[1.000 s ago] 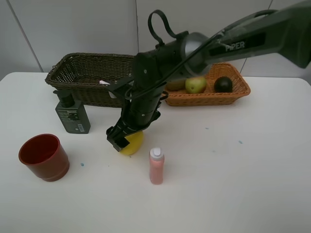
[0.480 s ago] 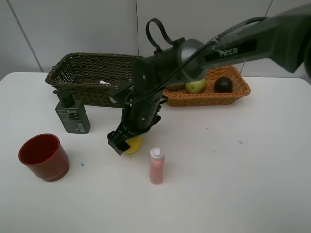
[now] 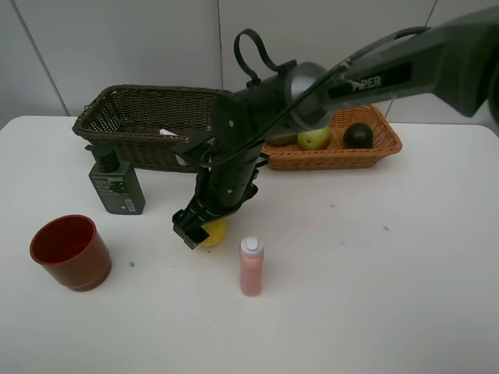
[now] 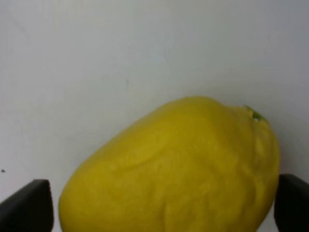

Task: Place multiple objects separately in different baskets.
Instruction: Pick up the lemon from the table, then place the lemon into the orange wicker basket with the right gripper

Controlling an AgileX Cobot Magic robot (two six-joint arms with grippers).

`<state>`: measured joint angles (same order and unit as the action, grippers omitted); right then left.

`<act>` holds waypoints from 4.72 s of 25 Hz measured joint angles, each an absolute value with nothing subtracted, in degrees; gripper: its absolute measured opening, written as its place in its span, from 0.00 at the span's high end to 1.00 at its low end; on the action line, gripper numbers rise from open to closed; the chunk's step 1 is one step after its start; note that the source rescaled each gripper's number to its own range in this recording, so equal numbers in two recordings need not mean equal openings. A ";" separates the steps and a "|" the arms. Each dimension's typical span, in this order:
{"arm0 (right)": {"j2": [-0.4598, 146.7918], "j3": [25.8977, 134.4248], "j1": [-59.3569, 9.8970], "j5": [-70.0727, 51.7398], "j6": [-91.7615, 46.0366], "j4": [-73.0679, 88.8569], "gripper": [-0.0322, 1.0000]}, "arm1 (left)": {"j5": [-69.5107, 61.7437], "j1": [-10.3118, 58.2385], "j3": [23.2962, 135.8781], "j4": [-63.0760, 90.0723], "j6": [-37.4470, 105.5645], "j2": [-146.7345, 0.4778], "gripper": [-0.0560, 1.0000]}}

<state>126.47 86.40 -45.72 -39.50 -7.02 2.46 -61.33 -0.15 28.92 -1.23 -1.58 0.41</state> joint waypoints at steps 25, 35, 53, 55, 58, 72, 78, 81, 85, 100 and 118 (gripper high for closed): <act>126.19 86.52 -46.39 -40.56 -7.02 4.83 0.21 | -61.33 -0.15 28.92 -1.23 -1.58 0.41 0.02; 119.23 94.55 -46.34 -52.53 -5.06 -3.55 0.21 | -61.33 -0.15 28.92 -1.23 -1.58 0.41 0.02; 115.29 108.94 -28.60 -55.19 5.66 -11.95 0.21 | -61.33 -0.15 28.92 -1.23 -1.58 0.41 0.02; 115.29 108.94 -25.88 -54.02 6.13 -12.00 0.21 | -61.33 -0.15 28.92 -1.23 -1.58 0.41 0.02; 115.29 108.94 -22.26 -52.59 6.26 -12.02 0.21 | -61.33 -0.15 28.92 -1.23 -1.58 0.41 0.02; 125.16 108.89 -15.54 -49.16 6.31 -11.98 0.21 | -61.33 -0.15 28.92 -1.23 -1.58 0.41 0.02; 128.29 108.89 -15.53 -47.45 6.31 -11.85 0.21 | -61.33 -0.15 28.92 -1.23 -1.58 0.41 0.02; 128.62 108.96 -15.53 -46.78 6.31 -11.85 0.21 | -61.33 -0.15 28.92 -1.23 -1.58 0.41 0.02; 128.67 108.96 -15.48 -46.54 6.31 -11.71 0.21 | -61.33 -0.15 28.92 -1.23 -1.58 0.41 0.02; 128.67 108.96 -15.48 -46.87 6.31 -10.49 0.05 | -61.33 -0.15 28.92 -1.23 -1.58 0.41 0.02; 123.75 108.91 -16.64 -53.05 6.31 -9.23 0.00 | -61.33 -0.15 28.92 -1.23 -1.58 0.41 0.02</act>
<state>123.75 108.91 -16.64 -53.05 6.31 -9.23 -61.33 -0.15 28.92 -1.23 -1.58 0.41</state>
